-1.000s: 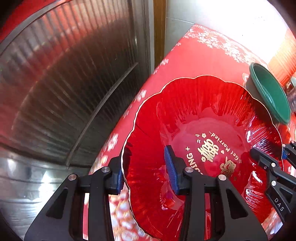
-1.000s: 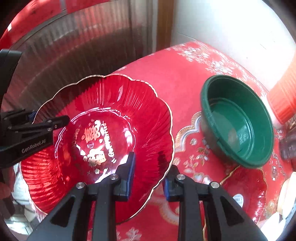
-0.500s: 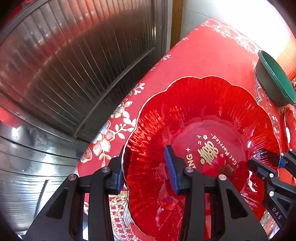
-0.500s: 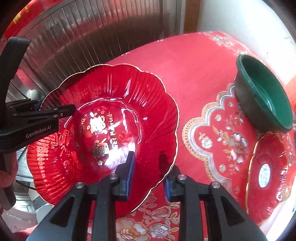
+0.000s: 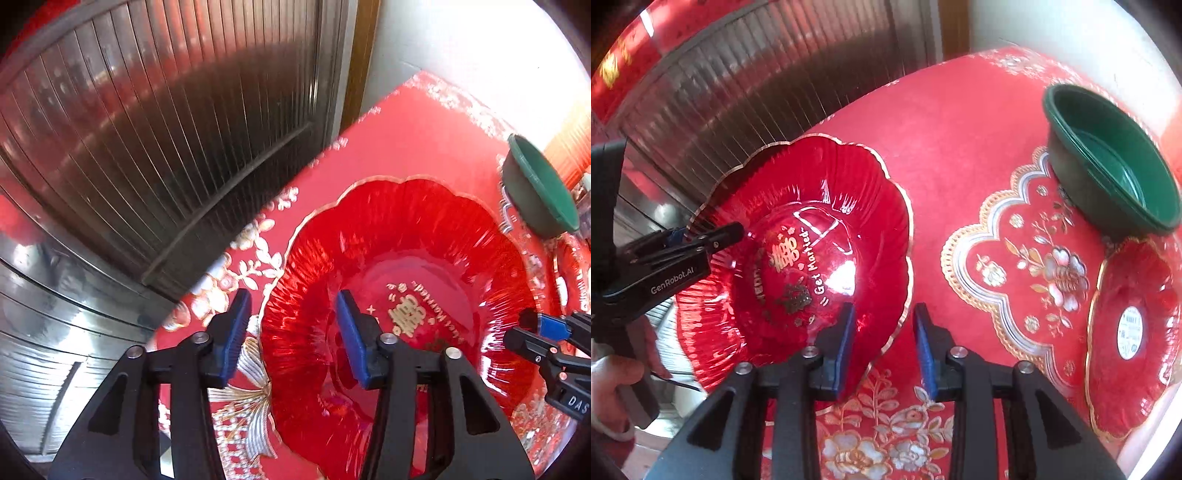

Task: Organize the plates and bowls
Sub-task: 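Carry the large red plate toward the door side and release it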

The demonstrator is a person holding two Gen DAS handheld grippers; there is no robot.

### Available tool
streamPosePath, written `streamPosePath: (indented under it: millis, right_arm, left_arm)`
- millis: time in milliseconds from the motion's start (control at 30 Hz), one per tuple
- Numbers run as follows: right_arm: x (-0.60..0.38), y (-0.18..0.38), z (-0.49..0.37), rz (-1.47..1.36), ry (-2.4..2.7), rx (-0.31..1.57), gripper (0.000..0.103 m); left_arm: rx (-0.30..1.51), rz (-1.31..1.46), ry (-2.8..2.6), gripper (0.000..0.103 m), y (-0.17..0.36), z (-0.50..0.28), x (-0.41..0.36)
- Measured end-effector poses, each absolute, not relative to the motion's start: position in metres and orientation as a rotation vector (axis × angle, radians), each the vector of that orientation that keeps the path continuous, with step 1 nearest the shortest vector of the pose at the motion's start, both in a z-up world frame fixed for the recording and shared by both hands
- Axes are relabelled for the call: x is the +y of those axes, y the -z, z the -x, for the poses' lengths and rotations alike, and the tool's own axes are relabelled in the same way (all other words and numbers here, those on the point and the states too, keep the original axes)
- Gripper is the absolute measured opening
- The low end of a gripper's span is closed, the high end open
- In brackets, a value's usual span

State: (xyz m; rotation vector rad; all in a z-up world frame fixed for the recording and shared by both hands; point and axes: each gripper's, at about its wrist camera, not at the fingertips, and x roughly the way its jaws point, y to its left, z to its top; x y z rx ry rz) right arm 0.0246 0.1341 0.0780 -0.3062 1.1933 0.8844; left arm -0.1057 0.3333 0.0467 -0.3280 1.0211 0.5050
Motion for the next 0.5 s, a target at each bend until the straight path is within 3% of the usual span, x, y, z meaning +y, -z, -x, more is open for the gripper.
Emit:
streamPosePath:
  millis: [33,67,367,500]
  right_arm:
    - [0.130,-0.080,-0.026,0.295,-0.884,1.192,0.039]
    - [0.126,-0.083,-0.027,0.279,-0.887,1.190,0.039]
    - [0.073,-0.105,-0.049,0.161,-0.852,1.177,0.041]
    - [0.035,-0.116,-0.066,0.113,-0.779,1.151,0.053]
  left_arm:
    - [1.016,0.332,-0.497,0.077,-0.050,0.108,0.333]
    - [1.008,0.341,-0.479,0.082,-0.057,0.111,0.332]
    - [0.957,0.260,-0.376,0.082,-0.115,0.093,0.275]
    - [0.955,0.243,-0.279,0.082,-0.126,0.070,0.239]
